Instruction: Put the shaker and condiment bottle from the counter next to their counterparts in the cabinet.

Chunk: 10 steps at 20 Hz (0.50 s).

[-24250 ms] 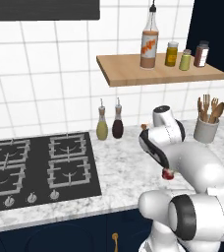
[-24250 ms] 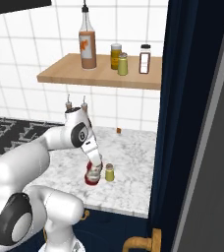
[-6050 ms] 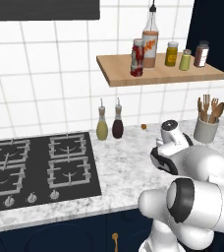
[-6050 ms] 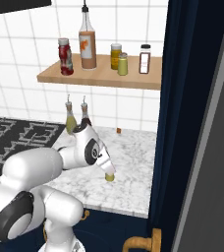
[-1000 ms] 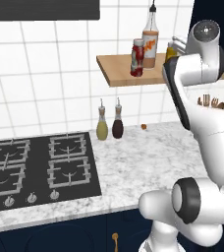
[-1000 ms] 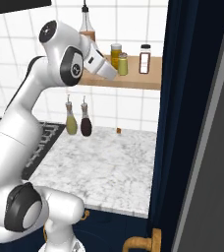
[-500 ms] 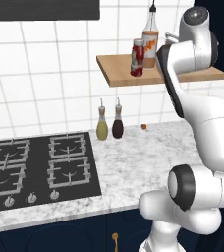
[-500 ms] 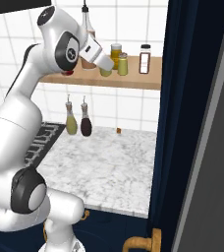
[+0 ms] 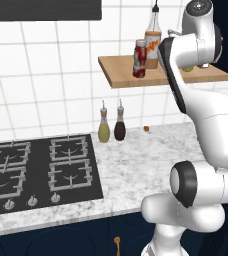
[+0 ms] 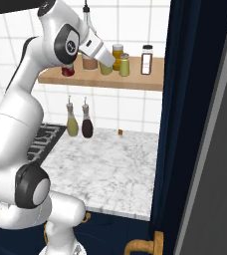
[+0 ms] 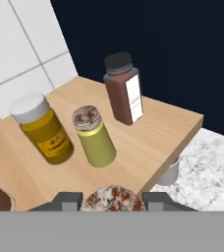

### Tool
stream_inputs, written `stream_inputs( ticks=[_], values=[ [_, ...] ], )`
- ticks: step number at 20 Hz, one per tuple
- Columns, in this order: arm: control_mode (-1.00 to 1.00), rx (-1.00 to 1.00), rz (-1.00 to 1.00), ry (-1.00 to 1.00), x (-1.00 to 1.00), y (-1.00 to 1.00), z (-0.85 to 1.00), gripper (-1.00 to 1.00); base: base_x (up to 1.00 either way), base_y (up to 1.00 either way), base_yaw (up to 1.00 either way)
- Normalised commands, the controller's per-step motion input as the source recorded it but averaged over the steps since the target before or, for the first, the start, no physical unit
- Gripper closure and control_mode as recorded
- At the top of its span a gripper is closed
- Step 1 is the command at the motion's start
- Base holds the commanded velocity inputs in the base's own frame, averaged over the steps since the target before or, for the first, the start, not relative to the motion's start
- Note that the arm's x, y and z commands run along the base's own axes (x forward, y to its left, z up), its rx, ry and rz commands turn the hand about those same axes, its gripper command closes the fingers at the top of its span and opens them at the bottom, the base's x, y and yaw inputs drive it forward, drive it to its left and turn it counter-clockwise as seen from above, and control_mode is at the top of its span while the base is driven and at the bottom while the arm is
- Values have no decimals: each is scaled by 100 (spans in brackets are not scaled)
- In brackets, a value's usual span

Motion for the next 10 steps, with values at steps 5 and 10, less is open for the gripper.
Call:
stream_inputs(
  ticks=[5, 10],
  values=[
    [-100, -2, 3, 0, 6, 0, -1, 100, 0, 0, 0],
    [-100, -2, 3, 0, 1, 0, -13, 100, 0, 0, 0]
  ],
)
